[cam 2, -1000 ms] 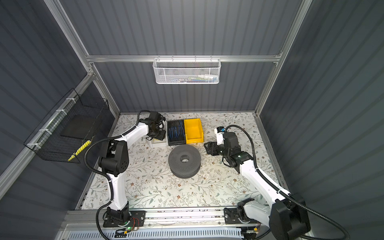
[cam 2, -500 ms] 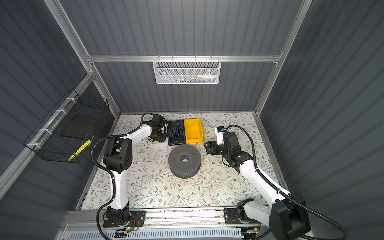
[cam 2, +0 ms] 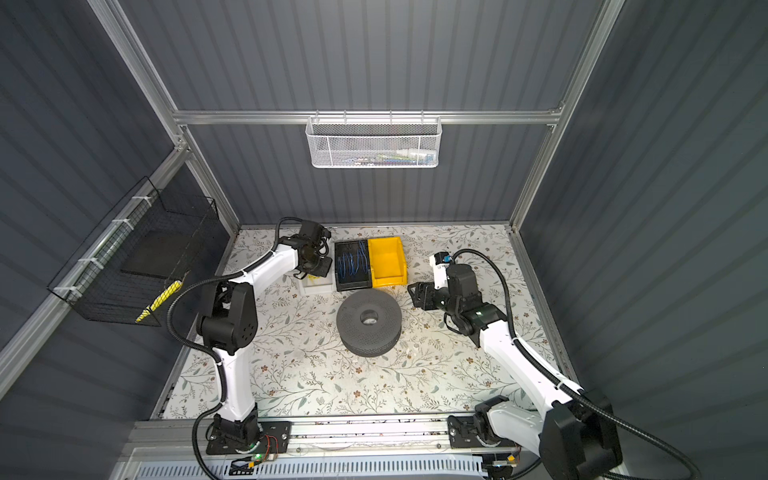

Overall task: Wrap the cables
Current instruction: 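Lift the yellow cable with the left gripper while the right gripper reaches toward it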

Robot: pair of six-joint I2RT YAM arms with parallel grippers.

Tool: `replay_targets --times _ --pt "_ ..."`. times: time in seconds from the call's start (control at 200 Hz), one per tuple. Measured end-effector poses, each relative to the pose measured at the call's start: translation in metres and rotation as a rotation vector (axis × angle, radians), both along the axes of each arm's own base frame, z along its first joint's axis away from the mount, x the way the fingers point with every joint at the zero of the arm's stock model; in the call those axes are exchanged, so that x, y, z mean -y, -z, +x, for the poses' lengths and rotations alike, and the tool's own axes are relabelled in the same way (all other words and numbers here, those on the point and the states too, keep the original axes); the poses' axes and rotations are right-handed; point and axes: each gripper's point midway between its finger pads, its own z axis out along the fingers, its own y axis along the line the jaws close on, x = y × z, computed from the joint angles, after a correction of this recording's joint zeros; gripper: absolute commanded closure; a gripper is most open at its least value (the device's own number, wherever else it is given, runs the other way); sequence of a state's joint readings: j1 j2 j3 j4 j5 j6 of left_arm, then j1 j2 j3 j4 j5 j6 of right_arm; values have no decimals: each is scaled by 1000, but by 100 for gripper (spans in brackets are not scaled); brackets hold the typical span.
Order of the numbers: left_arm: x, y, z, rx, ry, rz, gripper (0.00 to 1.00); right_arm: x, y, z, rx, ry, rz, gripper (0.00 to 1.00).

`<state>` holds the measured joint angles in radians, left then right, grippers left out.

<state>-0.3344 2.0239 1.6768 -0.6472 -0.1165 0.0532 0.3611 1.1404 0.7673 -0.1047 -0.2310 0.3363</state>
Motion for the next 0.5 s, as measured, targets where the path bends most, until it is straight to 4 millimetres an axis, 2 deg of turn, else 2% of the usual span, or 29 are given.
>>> replay_targets --times 0.14,0.255,0.395,0.5 --pt "1 -42 2 67 -10 -30 100 -1 -2 -1 6 -2 3 26" --pt "0 -59 -4 77 -17 -49 100 0 -12 -3 33 -4 14 26" --pt "4 -77 -16 62 -25 -100 100 -5 -34 -1 70 -20 45 26" --pt "10 -104 -24 72 -28 -167 100 -12 -53 -1 92 -48 89 26"
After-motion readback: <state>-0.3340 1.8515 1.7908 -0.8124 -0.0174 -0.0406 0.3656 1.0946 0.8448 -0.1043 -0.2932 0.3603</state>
